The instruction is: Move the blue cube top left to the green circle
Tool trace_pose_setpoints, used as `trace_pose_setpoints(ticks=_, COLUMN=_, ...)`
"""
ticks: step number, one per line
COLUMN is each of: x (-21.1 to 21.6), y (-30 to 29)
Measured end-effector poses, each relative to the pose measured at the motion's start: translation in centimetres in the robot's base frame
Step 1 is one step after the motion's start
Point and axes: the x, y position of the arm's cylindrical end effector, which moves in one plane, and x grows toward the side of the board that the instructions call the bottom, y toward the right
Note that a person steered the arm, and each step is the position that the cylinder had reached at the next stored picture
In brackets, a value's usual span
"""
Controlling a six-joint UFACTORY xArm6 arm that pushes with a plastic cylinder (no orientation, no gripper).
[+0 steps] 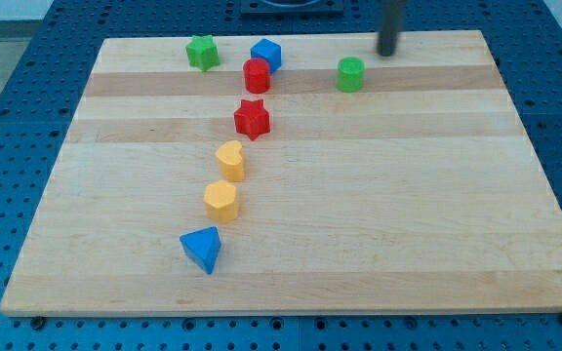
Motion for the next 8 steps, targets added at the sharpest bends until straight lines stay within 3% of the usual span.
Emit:
trace_pose_setpoints(ticks=1, x=2.1, y=4.2)
trace_pose_setpoints(ticks=2, x=6.5, y=-1.6)
trace_pose_setpoints(ticks=3, x=5.5, y=-11.0)
trace_pose_setpoints(ticks=5, x=9.0, y=-12.9)
trace_pose_setpoints(ticks=6, x=7.9, y=-20.7)
trace_pose_setpoints(ticks=8, x=7.1, y=-20.0)
